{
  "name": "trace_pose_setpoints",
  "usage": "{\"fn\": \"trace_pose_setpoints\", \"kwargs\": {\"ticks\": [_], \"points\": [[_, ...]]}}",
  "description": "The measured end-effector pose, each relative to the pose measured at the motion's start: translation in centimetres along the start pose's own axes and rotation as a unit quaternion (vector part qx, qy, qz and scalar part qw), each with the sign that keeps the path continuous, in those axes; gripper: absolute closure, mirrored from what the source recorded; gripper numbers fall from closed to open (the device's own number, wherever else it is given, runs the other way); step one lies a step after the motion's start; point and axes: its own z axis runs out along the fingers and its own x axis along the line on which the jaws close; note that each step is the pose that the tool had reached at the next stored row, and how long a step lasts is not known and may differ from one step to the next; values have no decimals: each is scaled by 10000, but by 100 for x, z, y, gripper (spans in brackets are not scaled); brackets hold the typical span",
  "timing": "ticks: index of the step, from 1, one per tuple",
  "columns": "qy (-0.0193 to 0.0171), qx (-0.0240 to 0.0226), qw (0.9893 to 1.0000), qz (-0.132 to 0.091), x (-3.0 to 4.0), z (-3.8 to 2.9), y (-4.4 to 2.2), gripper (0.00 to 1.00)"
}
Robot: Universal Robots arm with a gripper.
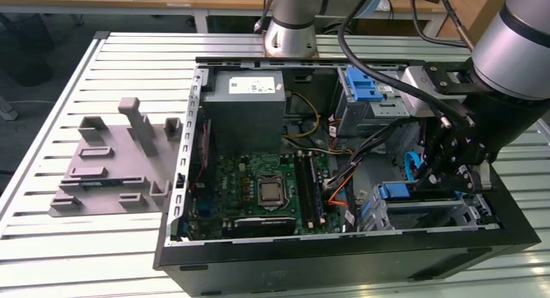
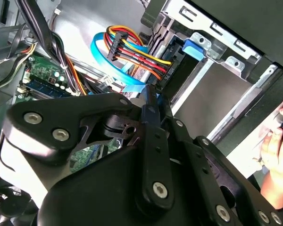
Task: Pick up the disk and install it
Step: 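Insert the second disk wire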
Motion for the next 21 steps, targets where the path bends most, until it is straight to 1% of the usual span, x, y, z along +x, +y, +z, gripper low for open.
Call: {"fn": "trace_pose_setpoints", "kwargs": {"ticks": [2,15,21], "points": [[-6,0,10000,1,0,6,0,83],[-5,-1,10000,1,2,46,0,83],[-5,0,10000,1,2,53,0,83]]}}
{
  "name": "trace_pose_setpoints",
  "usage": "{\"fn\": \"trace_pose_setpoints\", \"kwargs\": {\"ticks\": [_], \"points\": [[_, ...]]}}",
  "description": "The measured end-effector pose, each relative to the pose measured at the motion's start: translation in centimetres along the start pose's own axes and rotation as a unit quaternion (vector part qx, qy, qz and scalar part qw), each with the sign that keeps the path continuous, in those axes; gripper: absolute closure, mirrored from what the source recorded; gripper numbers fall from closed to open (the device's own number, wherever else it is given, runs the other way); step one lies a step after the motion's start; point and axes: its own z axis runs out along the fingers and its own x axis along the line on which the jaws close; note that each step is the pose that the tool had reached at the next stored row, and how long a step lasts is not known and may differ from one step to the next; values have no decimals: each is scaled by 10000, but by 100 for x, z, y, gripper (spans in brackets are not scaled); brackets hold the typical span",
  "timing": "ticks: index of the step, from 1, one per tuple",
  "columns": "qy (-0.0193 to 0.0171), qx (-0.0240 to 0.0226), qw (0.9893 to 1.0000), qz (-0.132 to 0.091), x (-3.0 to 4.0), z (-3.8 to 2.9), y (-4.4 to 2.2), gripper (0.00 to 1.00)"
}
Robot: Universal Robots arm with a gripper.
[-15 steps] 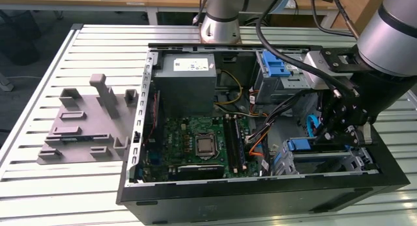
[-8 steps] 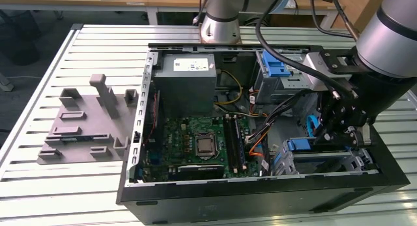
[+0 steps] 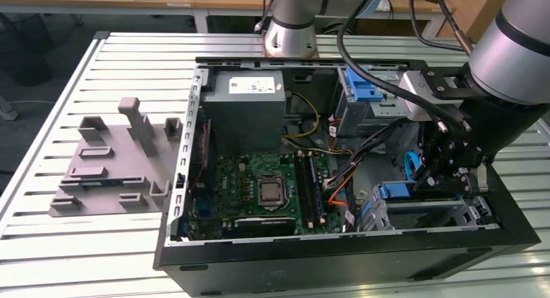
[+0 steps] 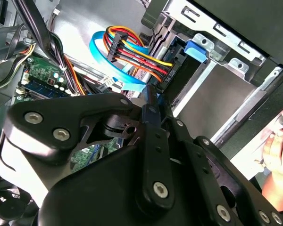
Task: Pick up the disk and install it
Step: 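Insert the second disk wire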
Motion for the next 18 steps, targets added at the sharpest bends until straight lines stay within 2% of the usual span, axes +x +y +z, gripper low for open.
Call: {"fn": "trace_pose_setpoints", "kwargs": {"ticks": [8,9,14,15,18], "points": [[-1,0,10000,0,0,1,0,82],[-1,0,10000,0,0,1,0,76],[0,0,10000,0,0,1,0,75],[0,0,10000,0,0,0,0,69],[1,0,10000,0,0,-15,0,69]]}}
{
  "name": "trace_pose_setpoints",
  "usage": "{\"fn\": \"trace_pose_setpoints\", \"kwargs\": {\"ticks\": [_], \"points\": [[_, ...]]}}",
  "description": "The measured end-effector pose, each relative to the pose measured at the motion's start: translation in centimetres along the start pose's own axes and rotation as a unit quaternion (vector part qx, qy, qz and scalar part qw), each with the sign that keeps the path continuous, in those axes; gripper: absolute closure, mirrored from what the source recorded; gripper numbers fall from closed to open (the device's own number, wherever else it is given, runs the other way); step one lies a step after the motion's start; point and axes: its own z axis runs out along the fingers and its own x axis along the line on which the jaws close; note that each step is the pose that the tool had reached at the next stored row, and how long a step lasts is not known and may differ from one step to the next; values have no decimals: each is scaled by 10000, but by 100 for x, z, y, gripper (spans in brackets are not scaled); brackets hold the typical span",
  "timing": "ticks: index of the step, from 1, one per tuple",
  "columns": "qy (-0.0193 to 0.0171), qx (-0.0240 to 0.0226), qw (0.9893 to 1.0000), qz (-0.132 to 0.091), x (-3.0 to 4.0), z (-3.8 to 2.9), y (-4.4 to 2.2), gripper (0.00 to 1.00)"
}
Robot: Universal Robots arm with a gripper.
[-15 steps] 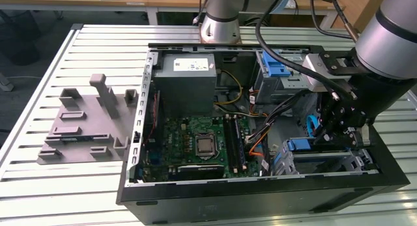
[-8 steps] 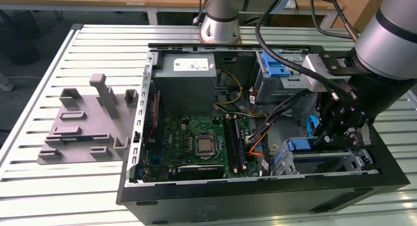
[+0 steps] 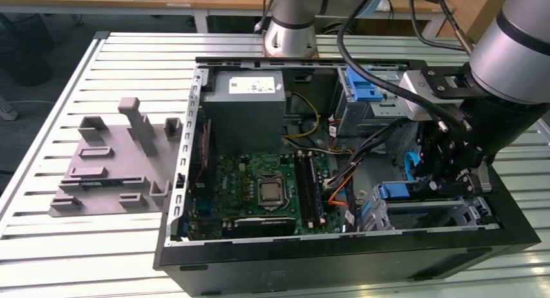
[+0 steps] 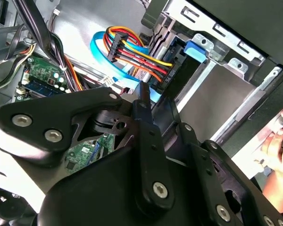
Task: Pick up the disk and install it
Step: 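Insert the second disk wire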
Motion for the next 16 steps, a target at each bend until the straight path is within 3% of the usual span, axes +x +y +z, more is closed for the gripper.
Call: {"fn": "trace_pose_setpoints", "kwargs": {"ticks": [6,12,16], "points": [[-1,0,10000,0,0,-51,-1,69],[0,-1,10000,0,-1,-155,-4,69],[-2,-1,10000,0,-1,-176,-5,82]]}}
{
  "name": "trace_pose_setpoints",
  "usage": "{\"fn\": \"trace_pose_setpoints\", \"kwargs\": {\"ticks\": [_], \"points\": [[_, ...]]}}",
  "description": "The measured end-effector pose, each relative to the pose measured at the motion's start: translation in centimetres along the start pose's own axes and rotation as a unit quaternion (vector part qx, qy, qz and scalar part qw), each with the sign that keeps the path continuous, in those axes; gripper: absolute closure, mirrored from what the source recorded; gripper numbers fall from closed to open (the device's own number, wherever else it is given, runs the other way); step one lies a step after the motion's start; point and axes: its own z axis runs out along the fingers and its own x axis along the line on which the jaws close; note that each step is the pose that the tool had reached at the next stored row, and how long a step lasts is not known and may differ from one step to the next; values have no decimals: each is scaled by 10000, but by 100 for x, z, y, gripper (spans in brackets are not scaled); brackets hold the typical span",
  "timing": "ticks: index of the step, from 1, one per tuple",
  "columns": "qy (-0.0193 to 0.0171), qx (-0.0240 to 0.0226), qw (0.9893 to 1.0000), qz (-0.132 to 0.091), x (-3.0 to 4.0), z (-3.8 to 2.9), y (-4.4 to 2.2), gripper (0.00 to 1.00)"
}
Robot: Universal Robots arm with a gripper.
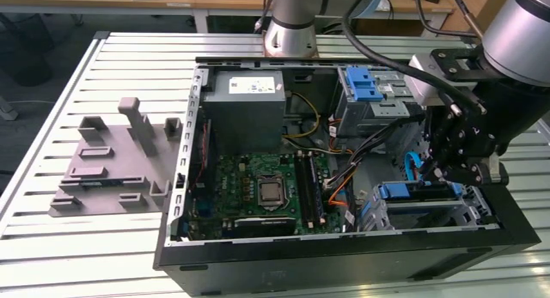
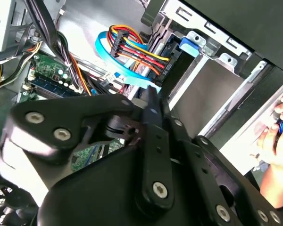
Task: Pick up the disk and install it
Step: 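Insert the second disk wire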
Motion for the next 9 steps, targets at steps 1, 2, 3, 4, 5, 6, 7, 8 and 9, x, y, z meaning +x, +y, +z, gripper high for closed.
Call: {"fn": "trace_pose_setpoints", "kwargs": {"ticks": [1,2,3,4,5,6,7,8,9], "points": [[0,0,10000,0,0,0,0,88],[0,0,10000,0,0,-1,0,88],[1,0,10000,0,0,-2,0,88],[1,0,10000,0,0,-2,0,89],[1,0,10000,0,0,-2,0,89],[1,0,10000,0,0,-2,0,89],[1,0,10000,0,0,-2,0,89],[1,0,10000,0,0,-3,0,89],[1,0,10000,0,0,-3,0,89]]}}
